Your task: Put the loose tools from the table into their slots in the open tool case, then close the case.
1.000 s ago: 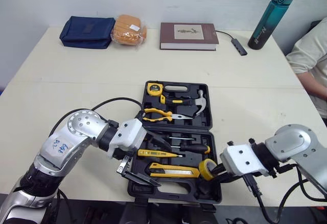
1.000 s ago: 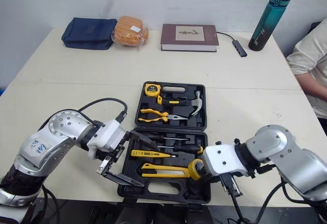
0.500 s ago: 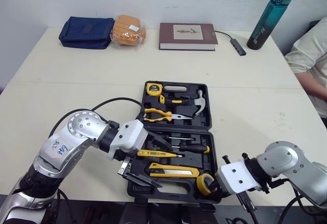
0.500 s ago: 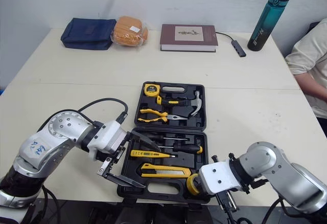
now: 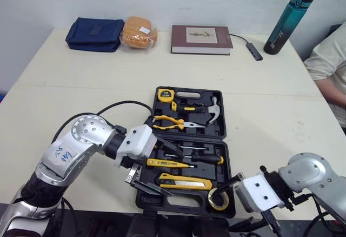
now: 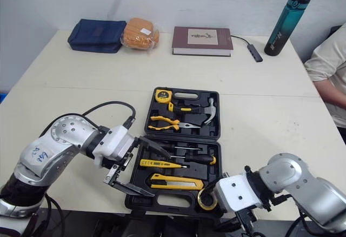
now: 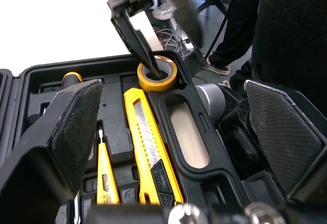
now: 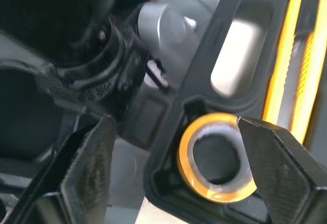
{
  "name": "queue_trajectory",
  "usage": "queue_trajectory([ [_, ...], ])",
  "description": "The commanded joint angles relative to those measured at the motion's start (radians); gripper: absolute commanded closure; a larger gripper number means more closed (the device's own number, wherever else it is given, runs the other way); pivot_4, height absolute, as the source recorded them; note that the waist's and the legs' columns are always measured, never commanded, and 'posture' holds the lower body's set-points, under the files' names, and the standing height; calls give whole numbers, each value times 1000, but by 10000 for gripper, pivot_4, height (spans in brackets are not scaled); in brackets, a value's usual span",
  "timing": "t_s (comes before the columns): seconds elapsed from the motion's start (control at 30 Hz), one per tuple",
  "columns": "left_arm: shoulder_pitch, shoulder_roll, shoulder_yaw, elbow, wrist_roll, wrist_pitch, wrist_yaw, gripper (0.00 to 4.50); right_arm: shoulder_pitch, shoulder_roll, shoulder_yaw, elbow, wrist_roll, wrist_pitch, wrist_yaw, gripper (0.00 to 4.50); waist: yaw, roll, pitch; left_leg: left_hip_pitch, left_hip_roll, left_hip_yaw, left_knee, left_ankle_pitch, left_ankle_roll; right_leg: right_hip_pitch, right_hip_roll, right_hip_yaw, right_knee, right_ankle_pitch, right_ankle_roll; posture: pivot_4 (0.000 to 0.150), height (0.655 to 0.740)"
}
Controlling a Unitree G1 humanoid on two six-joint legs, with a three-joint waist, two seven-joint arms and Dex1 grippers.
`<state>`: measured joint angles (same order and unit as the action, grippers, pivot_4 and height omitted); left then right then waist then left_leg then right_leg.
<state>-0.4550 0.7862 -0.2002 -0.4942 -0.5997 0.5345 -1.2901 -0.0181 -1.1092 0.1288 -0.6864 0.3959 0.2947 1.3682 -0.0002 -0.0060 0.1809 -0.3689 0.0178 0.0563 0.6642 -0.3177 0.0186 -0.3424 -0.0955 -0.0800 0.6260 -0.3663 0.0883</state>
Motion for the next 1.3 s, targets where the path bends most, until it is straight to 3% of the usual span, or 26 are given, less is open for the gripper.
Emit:
queue_trajectory([
  [0.03,-8,-7,1,-8,-2,-10,-2,0,14,23,-67,-10,65,-11,-16,8691,-1,0,0,0,0,0,0,0,0,0,0,0,0,0,0,1500,7400],
  [0.1,-6,-8,-1,-12,-2,-10,0,0,21,46,-75,13,73,-35,-21,8691,-2,0,0,0,0,0,0,0,0,0,0,0,0,0,0,1500,7400],
  [0.17,-1,-9,-5,-18,-1,-13,-1,0,42,94,-62,60,79,-62,-27,13912,0,0,0,0,0,0,0,0,0,0,0,0,0,0,0,1500,7400],
  [0.23,3,-8,-5,-23,-1,-15,-2,0,55,134,-43,97,72,-82,-32,21993,0,0,0,0,0,-1,0,0,0,0,0,0,0,0,0,1500,7400],
  [0.37,-2,-4,-1,-24,-8,-7,-5,0,69,194,15,179,10,-167,-15,42487,-1,0,0,0,-1,-1,0,0,0,1,0,0,0,0,0,1500,7400],
  [0.4,-3,-3,1,-24,-9,-7,-6,0,73,200,26,193,-4,-186,-11,44298,-1,0,0,0,-1,-1,0,0,0,0,0,0,0,0,0,1500,7400],
  [0.9,-5,8,11,-24,-14,1,-9,0,144,207,67,319,-52,-171,-53,44298,0,0,0,0,-1,-2,0,0,0,1,0,0,-1,0,0,1500,7400],
  [1.3,-1,-7,2,-14,-4,-11,-8,0,182,196,27,365,14,-92,-91,44298,1,-1,0,0,-2,-4,0,0,1,4,0,0,-3,0,1,1500,7400],
])
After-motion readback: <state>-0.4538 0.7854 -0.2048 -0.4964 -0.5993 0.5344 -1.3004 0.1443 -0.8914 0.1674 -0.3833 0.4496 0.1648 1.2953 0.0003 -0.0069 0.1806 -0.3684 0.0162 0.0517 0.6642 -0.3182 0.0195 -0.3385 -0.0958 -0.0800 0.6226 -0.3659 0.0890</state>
